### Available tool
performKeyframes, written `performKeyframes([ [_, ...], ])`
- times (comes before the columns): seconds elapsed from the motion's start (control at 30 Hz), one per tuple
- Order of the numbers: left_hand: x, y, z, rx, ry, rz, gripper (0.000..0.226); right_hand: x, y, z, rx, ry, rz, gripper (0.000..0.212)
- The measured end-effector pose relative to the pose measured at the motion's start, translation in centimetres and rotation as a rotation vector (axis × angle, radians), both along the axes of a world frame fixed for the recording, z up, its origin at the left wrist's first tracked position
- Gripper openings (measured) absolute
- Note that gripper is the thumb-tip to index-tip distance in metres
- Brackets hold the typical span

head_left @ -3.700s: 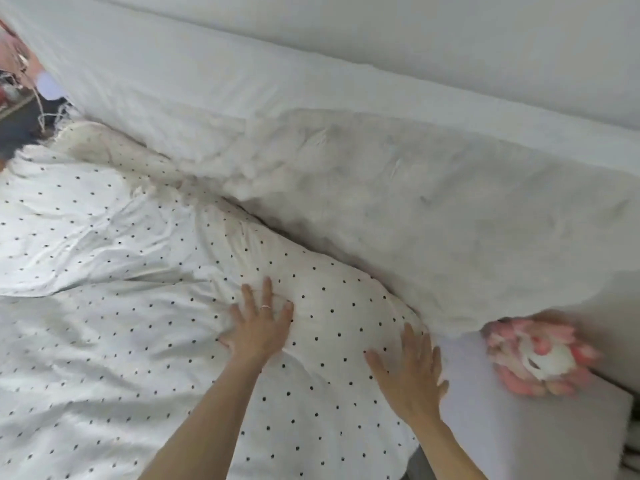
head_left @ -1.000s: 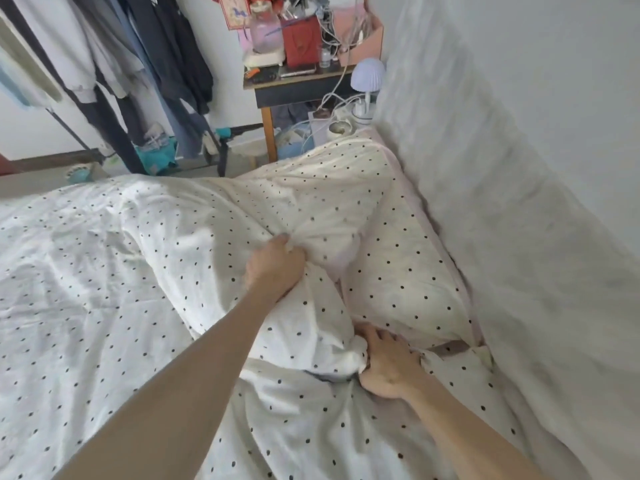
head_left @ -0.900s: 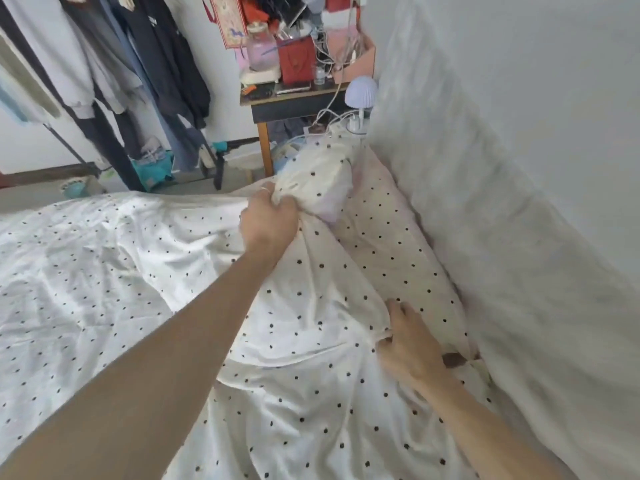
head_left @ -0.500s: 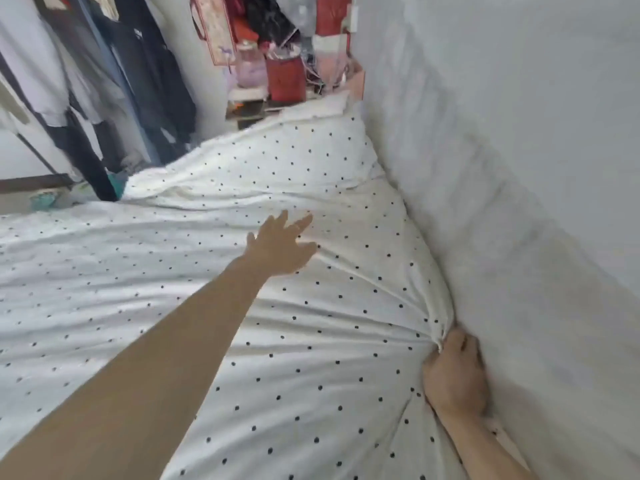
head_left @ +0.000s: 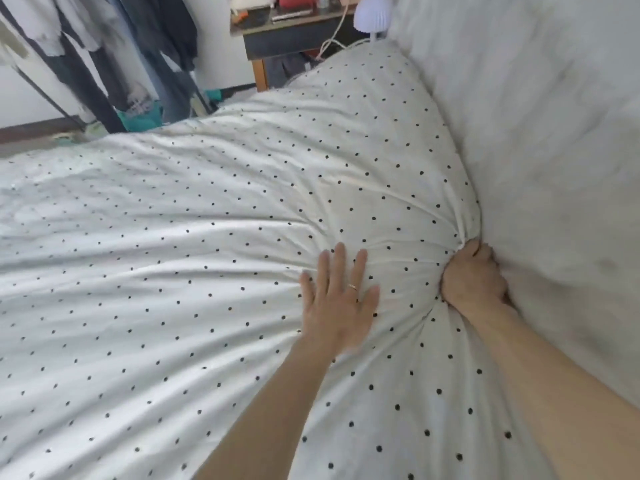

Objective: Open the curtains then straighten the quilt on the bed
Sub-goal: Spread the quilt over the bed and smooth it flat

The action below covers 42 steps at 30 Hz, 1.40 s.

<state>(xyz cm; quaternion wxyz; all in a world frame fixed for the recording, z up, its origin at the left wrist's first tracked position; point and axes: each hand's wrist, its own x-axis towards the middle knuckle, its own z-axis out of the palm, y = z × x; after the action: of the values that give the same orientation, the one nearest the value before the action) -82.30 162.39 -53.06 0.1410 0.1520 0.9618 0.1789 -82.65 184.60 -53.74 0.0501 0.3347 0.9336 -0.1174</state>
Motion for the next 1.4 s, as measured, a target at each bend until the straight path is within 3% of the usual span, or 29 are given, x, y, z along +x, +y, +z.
performKeyframes([
  [0.1,6.1,-4.7,0.1,0.103,0.016,0.072,0.053,3.6,-4.5,3.6,0.184,0.081,0.093,0.056],
  [0.2,9.1,-10.5,-0.4,0.069,0.097,0.350,0.052,9.5,-14.9,5.3,0.049,0.353,0.561,0.051],
  [0.27,10.7,-14.2,-1.0,0.026,0.009,0.466,0.051,13.7,-19.1,4.5,-0.028,0.180,0.915,0.053],
  [0.3,11.6,-15.4,-1.2,-0.018,-0.037,0.472,0.051,14.6,-17.7,4.1,-0.035,0.045,0.976,0.059],
  [0.47,15.9,-15.8,1.1,-0.084,-0.104,0.280,0.059,15.9,0.7,4.0,-0.038,-0.256,0.281,0.069],
  [0.53,17.8,-14.2,2.2,-0.063,-0.087,0.195,0.059,16.2,1.2,5.4,-0.085,-0.264,0.142,0.077],
  [0.63,20.5,-13.2,3.1,-0.007,-0.084,0.177,0.054,16.5,-5.7,6.8,0.043,-0.163,-0.042,0.081],
  [0.7,22.8,-14.5,3.0,-0.010,-0.088,0.199,0.053,18.5,-13.4,7.4,0.025,-0.099,0.179,0.070],
  [0.8,28.0,-17.8,1.4,-0.052,-0.084,0.251,0.054,27.0,-25.0,6.0,-0.060,-0.034,0.780,0.062],
  [0.87,32.4,-19.7,0.4,-0.070,-0.129,0.318,0.054,32.6,-25.0,4.6,-0.007,-0.027,0.933,0.061],
  [1.07,44.5,-22.5,-0.1,-0.116,-0.197,0.344,0.060,41.3,-8.4,5.2,0.226,-0.244,0.244,0.075],
  [1.2,49.8,-23.2,1.1,-0.094,-0.213,0.300,0.062,42.7,-10.9,8.7,0.168,-0.299,0.038,0.080],
  [1.3,53.8,-24.1,1.5,-0.084,-0.202,0.230,0.060,45.3,-19.0,9.9,0.111,-0.191,0.229,0.076],
  [1.4,58.5,-25.9,1.6,-0.116,-0.166,0.153,0.059,53.8,-30.1,8.5,0.021,-0.056,0.702,0.068],
])
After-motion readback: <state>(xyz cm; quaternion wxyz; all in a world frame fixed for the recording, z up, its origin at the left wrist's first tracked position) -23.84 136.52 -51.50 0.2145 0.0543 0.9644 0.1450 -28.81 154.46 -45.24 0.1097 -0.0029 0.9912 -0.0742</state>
